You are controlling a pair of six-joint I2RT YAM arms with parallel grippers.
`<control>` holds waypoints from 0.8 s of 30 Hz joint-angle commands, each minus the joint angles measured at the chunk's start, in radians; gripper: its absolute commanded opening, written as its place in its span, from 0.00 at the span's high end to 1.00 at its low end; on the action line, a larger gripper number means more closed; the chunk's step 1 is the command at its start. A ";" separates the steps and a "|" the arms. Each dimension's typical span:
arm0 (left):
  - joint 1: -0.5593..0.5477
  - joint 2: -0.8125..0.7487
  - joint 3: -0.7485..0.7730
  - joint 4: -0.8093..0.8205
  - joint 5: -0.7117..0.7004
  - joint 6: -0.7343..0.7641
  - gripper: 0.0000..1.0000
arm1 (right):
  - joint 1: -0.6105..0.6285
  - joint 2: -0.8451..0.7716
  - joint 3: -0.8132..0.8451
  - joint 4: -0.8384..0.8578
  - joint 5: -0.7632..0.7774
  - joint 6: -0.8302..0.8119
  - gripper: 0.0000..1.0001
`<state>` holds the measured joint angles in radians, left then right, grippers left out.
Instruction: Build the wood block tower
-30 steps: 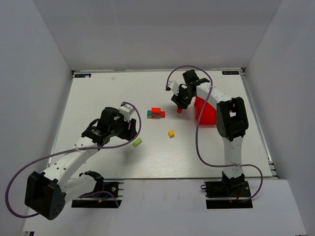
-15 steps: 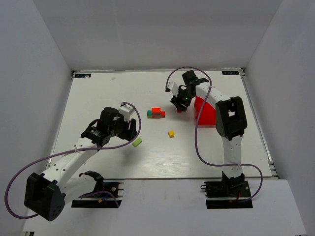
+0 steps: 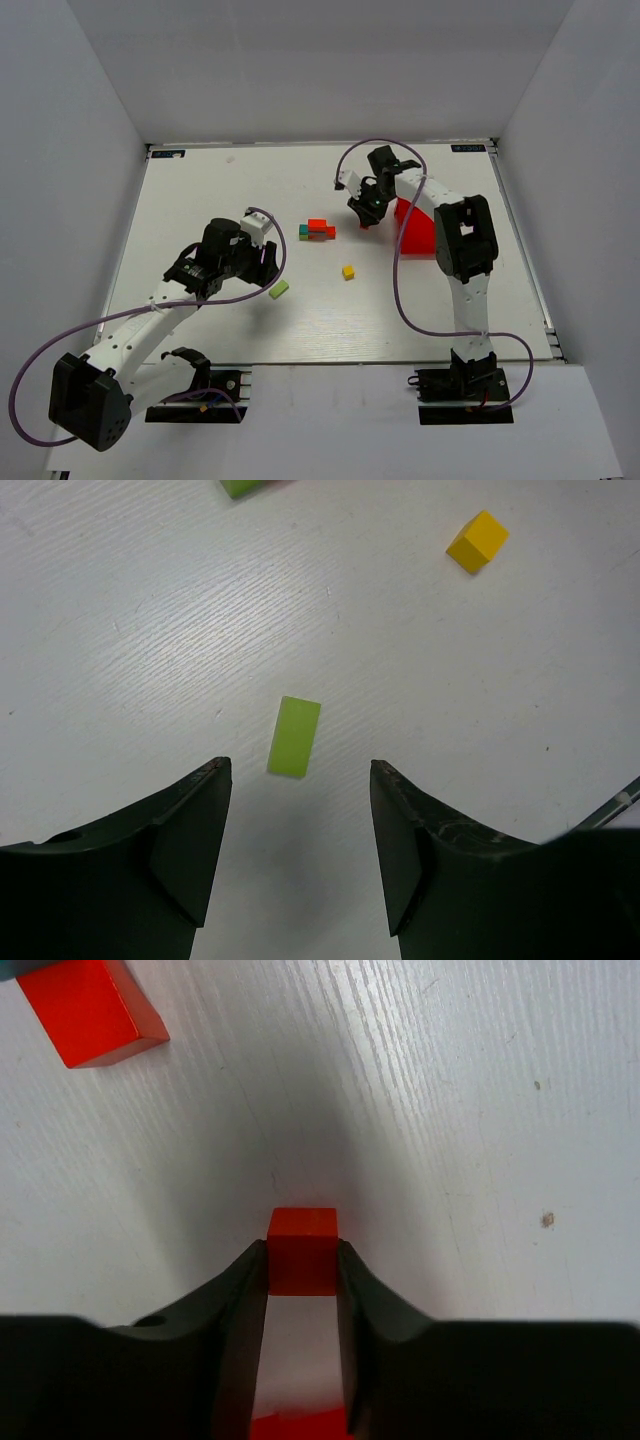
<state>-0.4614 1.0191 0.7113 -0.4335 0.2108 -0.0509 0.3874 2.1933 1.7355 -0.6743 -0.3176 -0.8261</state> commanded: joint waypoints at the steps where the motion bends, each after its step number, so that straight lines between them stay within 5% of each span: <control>1: -0.005 -0.025 -0.006 0.013 0.016 0.006 0.32 | 0.001 0.016 0.050 -0.041 -0.015 -0.011 0.75; 4: -0.005 -0.025 -0.006 0.013 0.016 0.006 0.32 | 0.002 0.002 0.061 -0.070 -0.037 -0.018 0.90; 9: -0.005 -0.034 -0.006 0.022 0.025 0.006 0.33 | 0.011 -0.087 0.047 -0.129 -0.122 -0.111 0.97; 13: -0.005 -0.034 -0.006 0.022 0.035 0.006 0.33 | 0.044 -0.109 0.047 -0.191 -0.159 -0.233 0.97; 24: -0.005 -0.053 -0.006 0.022 0.035 0.006 0.33 | 0.126 -0.087 0.121 -0.211 -0.132 -0.243 0.96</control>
<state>-0.4614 0.9958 0.7113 -0.4324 0.2260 -0.0494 0.5011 2.1349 1.8015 -0.8658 -0.4332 -1.0515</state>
